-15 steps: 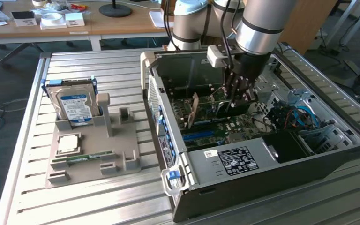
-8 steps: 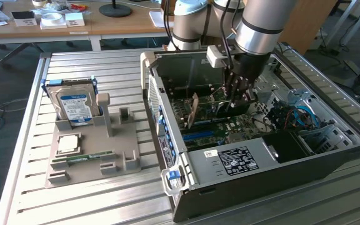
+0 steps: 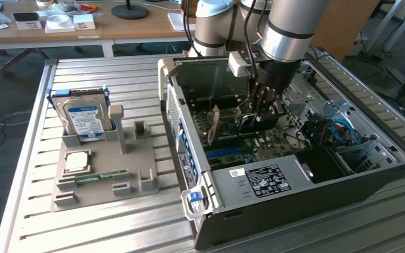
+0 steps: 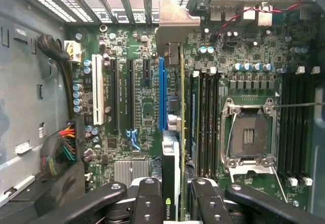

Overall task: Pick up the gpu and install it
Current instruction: 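Insert the gpu into the slot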

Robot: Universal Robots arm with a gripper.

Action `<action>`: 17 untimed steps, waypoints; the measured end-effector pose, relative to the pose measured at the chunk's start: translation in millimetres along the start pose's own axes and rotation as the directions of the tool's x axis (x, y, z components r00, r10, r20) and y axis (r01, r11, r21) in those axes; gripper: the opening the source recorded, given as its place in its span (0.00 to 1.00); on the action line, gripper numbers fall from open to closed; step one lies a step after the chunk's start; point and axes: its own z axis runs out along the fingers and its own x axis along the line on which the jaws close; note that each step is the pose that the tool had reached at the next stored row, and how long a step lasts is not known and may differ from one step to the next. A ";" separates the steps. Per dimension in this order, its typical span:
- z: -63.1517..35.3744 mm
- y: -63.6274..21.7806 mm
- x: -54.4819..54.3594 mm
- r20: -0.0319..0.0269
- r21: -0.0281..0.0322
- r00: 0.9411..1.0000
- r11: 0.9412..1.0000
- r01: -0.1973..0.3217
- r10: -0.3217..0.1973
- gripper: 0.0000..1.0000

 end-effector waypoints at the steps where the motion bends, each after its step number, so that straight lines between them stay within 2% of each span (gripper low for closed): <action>1: 0.0 0.0 0.0 0.000 0.000 1.000 1.000 0.000 0.000 0.27; 5: 0.1 0.1 0.0 0.000 0.000 1.000 1.000 0.000 0.000 0.27; 17: 9.2 0.3 0.4 0.000 0.000 1.000 1.000 0.000 0.000 0.27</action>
